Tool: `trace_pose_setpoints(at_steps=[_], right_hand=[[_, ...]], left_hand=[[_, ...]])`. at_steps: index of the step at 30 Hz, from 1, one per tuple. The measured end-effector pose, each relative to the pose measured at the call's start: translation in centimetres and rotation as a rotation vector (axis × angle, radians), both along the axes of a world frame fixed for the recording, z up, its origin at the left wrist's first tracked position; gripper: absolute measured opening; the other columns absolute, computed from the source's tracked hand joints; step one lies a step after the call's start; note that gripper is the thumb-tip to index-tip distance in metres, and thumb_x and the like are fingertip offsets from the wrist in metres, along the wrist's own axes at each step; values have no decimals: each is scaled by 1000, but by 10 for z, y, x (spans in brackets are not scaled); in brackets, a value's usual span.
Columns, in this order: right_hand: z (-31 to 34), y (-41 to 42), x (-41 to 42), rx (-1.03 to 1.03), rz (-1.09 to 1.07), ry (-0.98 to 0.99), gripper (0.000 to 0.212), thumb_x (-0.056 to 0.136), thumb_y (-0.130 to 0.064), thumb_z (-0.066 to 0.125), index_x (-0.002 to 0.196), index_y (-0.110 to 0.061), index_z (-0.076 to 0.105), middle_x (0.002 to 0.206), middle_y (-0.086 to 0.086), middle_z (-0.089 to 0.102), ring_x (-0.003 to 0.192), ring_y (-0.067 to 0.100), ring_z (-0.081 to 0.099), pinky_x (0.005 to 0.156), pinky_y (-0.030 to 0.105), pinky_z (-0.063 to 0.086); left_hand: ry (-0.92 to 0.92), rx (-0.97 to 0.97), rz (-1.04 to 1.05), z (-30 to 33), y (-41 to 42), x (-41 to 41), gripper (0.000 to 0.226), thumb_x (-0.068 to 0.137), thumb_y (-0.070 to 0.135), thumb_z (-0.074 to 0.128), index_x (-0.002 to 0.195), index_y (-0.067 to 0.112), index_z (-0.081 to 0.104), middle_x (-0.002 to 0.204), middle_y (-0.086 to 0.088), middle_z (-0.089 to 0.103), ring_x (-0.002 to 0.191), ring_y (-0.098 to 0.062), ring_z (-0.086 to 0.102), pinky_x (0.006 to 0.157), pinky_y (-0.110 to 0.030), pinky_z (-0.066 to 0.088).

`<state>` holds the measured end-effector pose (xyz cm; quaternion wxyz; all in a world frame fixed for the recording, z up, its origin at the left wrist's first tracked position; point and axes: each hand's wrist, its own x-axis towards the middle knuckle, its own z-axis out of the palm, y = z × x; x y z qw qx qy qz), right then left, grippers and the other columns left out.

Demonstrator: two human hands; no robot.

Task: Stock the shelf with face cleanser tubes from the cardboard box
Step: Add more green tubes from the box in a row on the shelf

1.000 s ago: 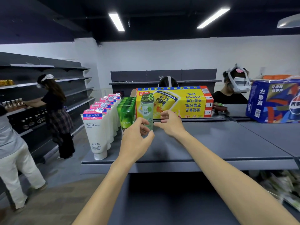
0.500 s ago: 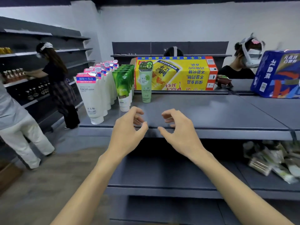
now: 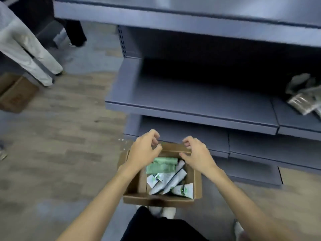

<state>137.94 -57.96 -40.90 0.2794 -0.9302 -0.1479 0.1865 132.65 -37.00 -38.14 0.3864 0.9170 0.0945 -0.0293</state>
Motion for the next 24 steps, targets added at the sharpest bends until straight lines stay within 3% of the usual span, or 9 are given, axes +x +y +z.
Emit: trace_pose_setpoints(at_steps=[6, 19, 24], right_hand=[[-65, -1, -14, -187, 90, 131, 40, 87, -33, 69, 123, -21, 55, 116, -2, 64, 110, 19, 60, 96, 39, 48], [-128, 22, -17, -293, 244, 256, 44, 91, -22, 68, 131, -14, 51, 130, 8, 57, 112, 28, 61, 91, 39, 52], [-149, 35, -13, -323, 289, 235, 47, 93, -22, 66, 135, -11, 49, 136, 10, 54, 123, 29, 54, 100, 39, 47]], left_hand=[[332, -19, 63, -66, -2, -35, 24, 86, 21, 63, 109, 19, 59, 98, 5, 71, 93, -20, 66, 83, -39, 54], [477, -63, 207, -124, -5, -63, 20, 86, 21, 64, 105, 17, 61, 98, 3, 72, 96, -24, 66, 82, -41, 53], [520, -74, 202, -140, -8, -61, 20, 87, 23, 65, 106, 18, 59, 97, 1, 71, 97, -26, 65, 84, -42, 53]])
